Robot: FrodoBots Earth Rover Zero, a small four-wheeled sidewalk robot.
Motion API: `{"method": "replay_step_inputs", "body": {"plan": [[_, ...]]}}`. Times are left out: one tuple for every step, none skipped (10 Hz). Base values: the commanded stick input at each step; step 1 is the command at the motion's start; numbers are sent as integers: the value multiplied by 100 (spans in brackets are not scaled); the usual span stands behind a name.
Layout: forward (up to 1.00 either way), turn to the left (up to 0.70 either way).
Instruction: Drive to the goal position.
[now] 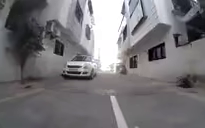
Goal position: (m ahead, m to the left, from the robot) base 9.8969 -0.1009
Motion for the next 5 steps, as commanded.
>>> {"method": "replay_step_inputs", "body": {"plan": [[100,0],[100,0],[100,0],[100,0],[100,0]]}}
